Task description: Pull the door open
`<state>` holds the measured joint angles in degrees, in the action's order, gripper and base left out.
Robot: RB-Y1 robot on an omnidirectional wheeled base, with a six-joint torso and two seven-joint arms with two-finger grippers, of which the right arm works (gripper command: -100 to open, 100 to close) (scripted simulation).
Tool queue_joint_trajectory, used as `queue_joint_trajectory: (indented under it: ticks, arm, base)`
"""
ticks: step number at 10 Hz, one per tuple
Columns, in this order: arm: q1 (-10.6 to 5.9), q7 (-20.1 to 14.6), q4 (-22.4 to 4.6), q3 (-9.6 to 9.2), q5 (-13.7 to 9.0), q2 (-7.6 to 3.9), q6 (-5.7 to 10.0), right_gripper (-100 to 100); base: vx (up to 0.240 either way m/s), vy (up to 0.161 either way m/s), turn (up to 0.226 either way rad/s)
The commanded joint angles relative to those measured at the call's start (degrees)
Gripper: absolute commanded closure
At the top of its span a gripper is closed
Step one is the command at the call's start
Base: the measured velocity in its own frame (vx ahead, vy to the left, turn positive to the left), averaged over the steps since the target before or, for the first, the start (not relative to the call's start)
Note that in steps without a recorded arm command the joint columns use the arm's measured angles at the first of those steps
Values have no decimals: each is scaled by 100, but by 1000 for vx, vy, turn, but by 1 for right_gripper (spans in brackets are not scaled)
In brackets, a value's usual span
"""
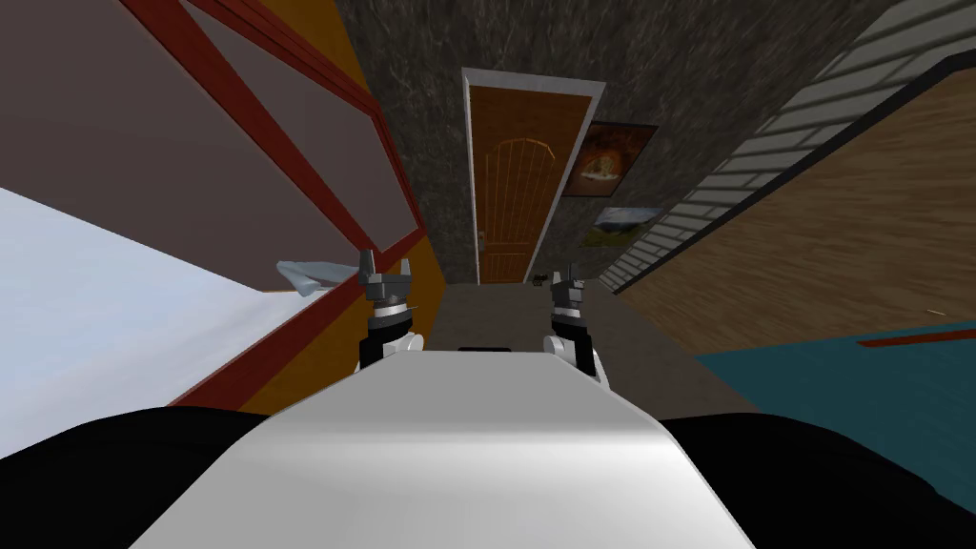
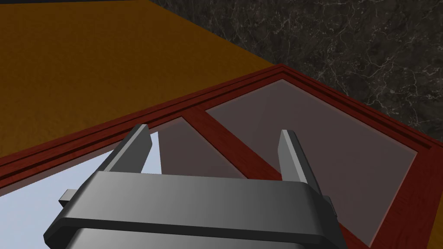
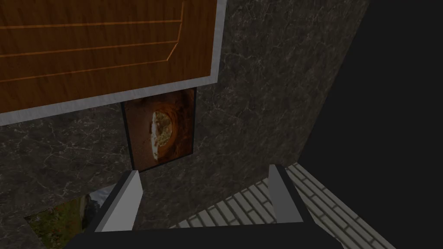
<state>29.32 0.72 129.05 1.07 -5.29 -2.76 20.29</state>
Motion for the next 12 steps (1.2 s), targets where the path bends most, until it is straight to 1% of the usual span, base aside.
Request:
queue_joint_trajectory:
  ticks: [1,6,8,9,12]
  arm:
    - [-39,-169,-105,-4,-44,-31,-8,-100]
    - [-165,-712,-441,-18,-184,-107,-33,-100]
    - [-205,-888,-550,-22,-229,-124,-41,-100]
    - [-246,-1063,-658,-26,-274,-141,-48,-100]
    - [-313,-1355,-838,-34,-349,-164,-62,-100]
  base:
    - [141,18,46]
    - [177,44,44]
    - [115,42,37]
    - [123,30,57]
    - [124,29,39]
